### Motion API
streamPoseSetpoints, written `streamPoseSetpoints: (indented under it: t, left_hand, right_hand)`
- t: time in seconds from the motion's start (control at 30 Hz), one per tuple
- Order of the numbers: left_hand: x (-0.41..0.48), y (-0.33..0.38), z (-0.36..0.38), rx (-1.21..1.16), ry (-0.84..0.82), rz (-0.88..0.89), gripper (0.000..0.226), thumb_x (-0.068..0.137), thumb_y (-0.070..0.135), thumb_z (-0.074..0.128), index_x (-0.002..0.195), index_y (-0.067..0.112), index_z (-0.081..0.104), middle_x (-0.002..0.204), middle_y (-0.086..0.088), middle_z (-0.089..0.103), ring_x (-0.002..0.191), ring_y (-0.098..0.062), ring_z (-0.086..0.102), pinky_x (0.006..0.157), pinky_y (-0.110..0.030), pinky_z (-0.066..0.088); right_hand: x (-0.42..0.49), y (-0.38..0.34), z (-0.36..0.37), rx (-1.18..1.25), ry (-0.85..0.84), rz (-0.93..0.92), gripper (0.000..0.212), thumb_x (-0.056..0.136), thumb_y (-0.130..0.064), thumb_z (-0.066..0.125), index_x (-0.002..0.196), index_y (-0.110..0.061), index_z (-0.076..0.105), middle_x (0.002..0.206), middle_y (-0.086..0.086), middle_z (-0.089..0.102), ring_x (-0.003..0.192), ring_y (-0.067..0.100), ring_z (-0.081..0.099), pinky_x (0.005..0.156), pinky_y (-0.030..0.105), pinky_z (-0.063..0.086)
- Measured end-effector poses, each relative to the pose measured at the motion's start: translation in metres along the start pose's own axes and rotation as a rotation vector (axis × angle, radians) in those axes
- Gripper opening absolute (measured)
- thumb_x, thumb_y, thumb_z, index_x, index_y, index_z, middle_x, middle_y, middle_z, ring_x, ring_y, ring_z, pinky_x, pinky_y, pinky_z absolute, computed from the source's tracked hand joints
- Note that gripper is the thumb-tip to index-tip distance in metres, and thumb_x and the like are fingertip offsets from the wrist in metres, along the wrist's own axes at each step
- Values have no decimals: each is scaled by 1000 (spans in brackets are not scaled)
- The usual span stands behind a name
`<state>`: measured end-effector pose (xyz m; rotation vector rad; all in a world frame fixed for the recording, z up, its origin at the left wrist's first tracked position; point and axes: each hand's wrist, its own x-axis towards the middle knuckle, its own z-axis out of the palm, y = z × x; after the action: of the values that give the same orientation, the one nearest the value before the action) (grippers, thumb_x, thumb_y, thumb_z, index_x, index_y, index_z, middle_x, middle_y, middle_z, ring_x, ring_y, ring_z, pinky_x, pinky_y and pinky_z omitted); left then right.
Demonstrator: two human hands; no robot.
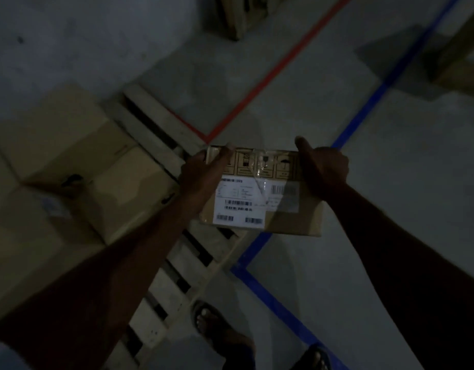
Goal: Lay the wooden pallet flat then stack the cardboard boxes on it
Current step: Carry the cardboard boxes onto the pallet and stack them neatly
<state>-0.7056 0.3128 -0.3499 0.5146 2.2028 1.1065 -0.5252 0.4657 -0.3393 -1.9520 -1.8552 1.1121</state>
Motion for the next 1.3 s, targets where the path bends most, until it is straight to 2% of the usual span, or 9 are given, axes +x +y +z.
streamPoseSetpoints:
  t: [0.2,0.3,0.4,0.57,0.67,0.83,0.93,1.13,1.3]
  left_hand:
    - [18,-46,-93,-93,155,-237,67,75,90,50,76,26,69,91,0,74,85,-21,69,86,-37,58]
    - [26,-69,-134,-226,262,-417,91,65,101,37,77,18,73,90,-6,75,84,-27,71,87,-42,59]
    - [27,-99,-172,-394,388,-500,105,49,98,56,109,14,75,112,-2,73,99,-27,69,94,-43,58]
    - [26,-144,-188,-493,499,-454,86,54,66,86,123,17,71,118,4,70,110,-22,68,95,-38,57]
    - [20,-168,-181,-477,547,-495,85,65,51,92,134,13,60,127,1,65,112,-23,64,96,-41,56]
    - [11,-205,-153,-592,553,-628,117,40,72,91,137,19,53,129,5,63,111,-22,64,90,-47,60]
    - [18,-217,-131,-456,600,-657,118,43,73,88,140,18,49,135,3,59,117,-21,60,96,-48,56]
    - [25,-209,-105,-177,667,-570,91,61,55,91,128,13,47,123,-3,62,110,-24,62,88,-43,57]
    - [54,-199,-138,494,636,-317,103,64,75,65,144,16,40,143,-13,44,135,-40,43,103,-56,45]
  right_hand:
    - [-18,-78,83,-141,-206,-133,59,93,-65,48,103,-12,72,81,2,57,62,8,43,52,23,27]
    - [-24,-120,125,-120,-378,-213,54,93,-60,55,126,-19,66,100,0,64,76,9,57,55,18,34]
    - [-46,-167,155,12,-502,-274,72,86,-45,76,147,-19,50,134,1,55,105,18,56,74,24,45]
    - [-56,-195,207,-36,-655,-394,87,74,-21,90,149,-8,46,143,10,54,121,29,59,94,41,53]
    - [-53,-191,228,-82,-713,-467,81,64,-23,93,136,-8,61,127,13,67,109,32,68,87,48,59]
    - [-48,-182,266,-206,-761,-600,69,77,-18,84,140,-6,57,128,13,64,115,32,63,91,48,55]
    - [-33,-175,297,-296,-819,-681,75,77,-24,76,146,-7,50,141,20,52,128,37,52,106,53,46]
    - [-14,-155,333,-499,-764,-758,71,90,-9,62,154,0,32,149,29,38,137,42,38,108,32,32]
    - [-39,-127,324,-421,-507,-586,96,87,-36,72,161,-21,14,162,23,13,145,44,21,115,58,26]
